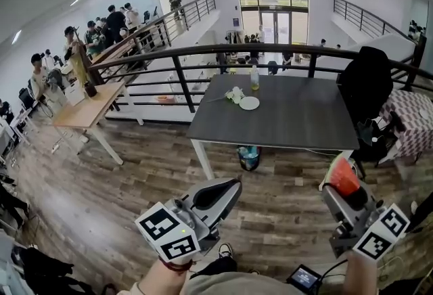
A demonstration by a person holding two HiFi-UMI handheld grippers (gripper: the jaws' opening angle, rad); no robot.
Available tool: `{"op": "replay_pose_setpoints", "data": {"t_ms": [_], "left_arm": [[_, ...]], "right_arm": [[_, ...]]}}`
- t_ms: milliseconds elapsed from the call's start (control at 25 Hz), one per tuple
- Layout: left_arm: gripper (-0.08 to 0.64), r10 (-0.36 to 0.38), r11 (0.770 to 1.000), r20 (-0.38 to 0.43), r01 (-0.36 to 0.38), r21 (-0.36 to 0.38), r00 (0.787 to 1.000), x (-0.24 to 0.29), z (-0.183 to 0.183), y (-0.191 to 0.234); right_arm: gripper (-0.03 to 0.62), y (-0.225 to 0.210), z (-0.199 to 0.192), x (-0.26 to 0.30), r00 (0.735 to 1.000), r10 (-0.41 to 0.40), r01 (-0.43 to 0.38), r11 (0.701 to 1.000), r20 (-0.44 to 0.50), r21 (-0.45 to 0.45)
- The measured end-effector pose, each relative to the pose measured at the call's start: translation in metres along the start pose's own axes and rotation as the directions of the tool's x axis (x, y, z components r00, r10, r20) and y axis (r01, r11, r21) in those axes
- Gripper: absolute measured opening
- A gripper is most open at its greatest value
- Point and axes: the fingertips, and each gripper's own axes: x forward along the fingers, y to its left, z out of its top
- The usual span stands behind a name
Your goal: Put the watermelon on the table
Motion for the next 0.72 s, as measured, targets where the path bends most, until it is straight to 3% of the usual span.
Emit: {"op": "replay_pose_setpoints", "data": {"t_ms": [480, 720], "left_arm": [[0.003, -0.069, 0.996, 0.010, 0.068, 0.064, 0.998, 0.028, 0.020, 0.009], [0.003, -0.116, 0.992, -0.009, 0.116, 0.048, 0.993, 0.042, 0.016, 0.008]], "right_arm": [[0.167, -0.014, 0.019, -0.001, 0.999, -0.032, 0.033, 0.999, 0.031, -0.028], [0.167, -0.019, 0.024, -0.010, 0.996, -0.073, 0.074, 0.997, 0.047, -0.020]]}}
